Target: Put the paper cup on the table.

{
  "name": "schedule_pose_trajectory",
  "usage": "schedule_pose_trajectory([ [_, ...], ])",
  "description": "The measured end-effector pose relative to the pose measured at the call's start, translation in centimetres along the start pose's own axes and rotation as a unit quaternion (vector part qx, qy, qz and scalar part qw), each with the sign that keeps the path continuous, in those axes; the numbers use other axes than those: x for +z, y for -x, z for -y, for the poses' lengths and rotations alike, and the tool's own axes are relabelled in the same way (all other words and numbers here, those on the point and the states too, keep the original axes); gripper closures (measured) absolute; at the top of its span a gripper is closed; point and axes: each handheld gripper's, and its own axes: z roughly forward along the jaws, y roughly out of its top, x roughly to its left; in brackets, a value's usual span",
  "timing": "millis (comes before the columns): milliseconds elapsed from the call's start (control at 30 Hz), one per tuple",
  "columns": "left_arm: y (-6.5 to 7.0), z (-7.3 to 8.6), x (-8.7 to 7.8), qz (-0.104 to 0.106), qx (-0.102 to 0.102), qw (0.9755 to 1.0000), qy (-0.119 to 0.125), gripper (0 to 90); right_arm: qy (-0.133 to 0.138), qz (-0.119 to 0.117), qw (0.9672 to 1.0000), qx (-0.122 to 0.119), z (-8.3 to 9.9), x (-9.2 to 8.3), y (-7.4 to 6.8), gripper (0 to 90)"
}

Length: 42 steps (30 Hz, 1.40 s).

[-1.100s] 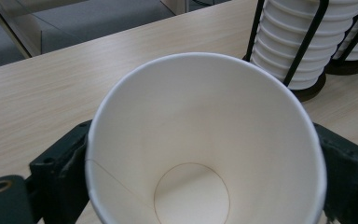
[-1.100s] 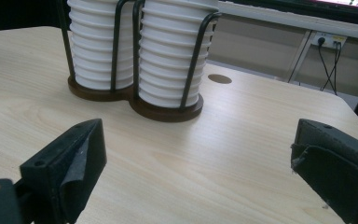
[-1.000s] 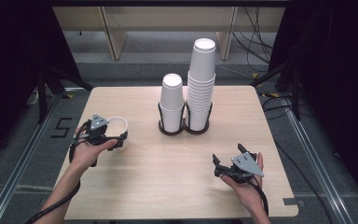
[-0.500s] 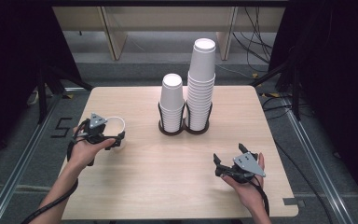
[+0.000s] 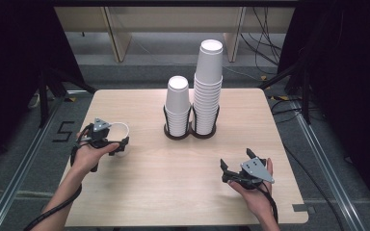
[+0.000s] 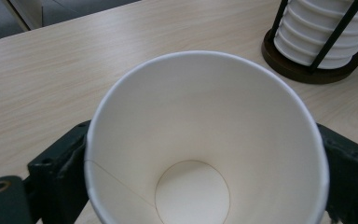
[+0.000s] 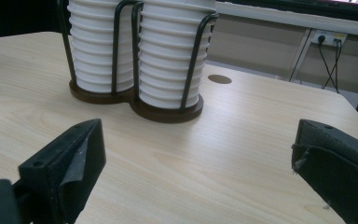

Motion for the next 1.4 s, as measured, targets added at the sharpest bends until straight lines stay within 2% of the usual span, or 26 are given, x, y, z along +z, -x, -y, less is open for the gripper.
schedule_pose_trajectory([
  [33,-0.1,0.0,0.0,0.002,0.002,1.0,-0.004,6.6,0.003,0.004,1.0,-0.007,0.0,0.0,0.1,3.3],
  [267,-0.2,-0.2,0.1,0.004,0.002,0.9999,-0.011,5.5,0.006,-0.002,1.0,0.0,0.0,0.1,0.0,2.0],
  [333,-0.1,-0.1,0.2,0.004,0.007,0.9999,-0.011,3.9,0.004,-0.002,1.0,0.003,0.1,0.1,0.0,1.3],
  [400,-0.1,-0.1,0.3,0.003,0.003,0.9999,-0.013,0.0,0.003,0.003,1.0,0.007,0.1,0.1,0.1,0.9],
  [433,-0.1,-0.1,0.3,0.003,0.003,0.9999,-0.013,0.0,0.001,0.002,1.0,0.005,0.1,0.1,0.2,0.7],
  [467,0.0,0.1,0.3,0.008,-0.004,0.9999,-0.013,0.0,0.007,0.007,0.9998,-0.014,0.1,0.1,0.4,0.7],
  [500,0.0,0.1,0.3,0.008,-0.004,0.9999,-0.013,0.0,0.007,0.007,0.9998,-0.014,0.1,0.1,0.4,0.7],
  [533,0.1,0.2,0.3,0.014,-0.009,0.9998,-0.006,0.0,0.003,0.005,1.0,-0.001,0.2,0.1,0.3,0.6],
  [567,0.1,0.2,0.3,0.014,-0.009,0.9998,-0.006,0.0,0.003,0.005,1.0,-0.001,0.2,0.1,0.3,0.6],
  [600,0.3,0.3,0.4,0.019,-0.023,0.9996,0.005,0.0,0.003,0.009,1.0,0.0,0.2,0.1,0.3,0.6],
  [667,0.2,0.3,0.2,0.019,-0.015,0.9997,0.003,0.0,0.004,0.008,0.9999,-0.004,0.2,0.2,0.4,0.6],
  [700,0.1,0.3,0.1,0.02,-0.014,0.9997,0.003,0.0,-0.001,0.005,1.0,0.008,0.2,0.2,0.2,0.6],
  [833,0.3,0.4,-0.2,0.02,-0.022,0.9995,0.012,0.0,-0.003,0.004,1.0,0.007,0.2,0.2,0.2,0.6],
  [867,0.3,0.4,-0.4,0.022,-0.017,0.9995,0.012,0.0,-0.005,0.006,0.9999,0.011,0.2,0.2,0.1,0.6],
  [900,0.5,0.4,-0.5,0.022,-0.023,0.9993,0.017,0.0,-0.002,0.004,1.0,0.005,0.2,0.3,0.1,0.6],
  [933,0.6,0.4,-0.6,0.025,-0.019,0.9994,0.017,0.0,-0.011,0.005,0.9999,0.01,0.2,0.2,0.0,0.6],
  [1000,0.7,0.5,-1.0,0.026,-0.009,0.9995,0.016,0.0,-0.006,0.003,0.9999,0.008,0.3,0.2,0.1,0.6],
  [1100,0.9,0.5,-1.3,0.024,-0.01,0.9995,0.016,0.0,-0.003,0.005,1.0,0.005,0.3,0.2,0.1,0.5],
  [1200,1.0,0.6,-1.8,0.025,-0.016,0.9992,0.028,0.0,-0.003,0.005,1.0,0.004,0.3,0.1,0.2,0.5],
  [1267,0.9,0.6,-2.0,0.025,-0.011,0.9993,0.027,0.0,-0.002,0.006,1.0,0.005,0.3,0.1,0.2,0.5],
  [1300,1.2,0.7,-2.3,0.025,-0.016,0.999,0.033,0.0,0.003,-0.002,1.0,0.003,0.4,0.3,0.3,0.5],
  [1400,1.3,0.8,-2.6,0.028,-0.013,0.9988,0.038,0.0,-0.006,0.001,0.9999,0.009,0.3,0.1,0.3,0.6],
])
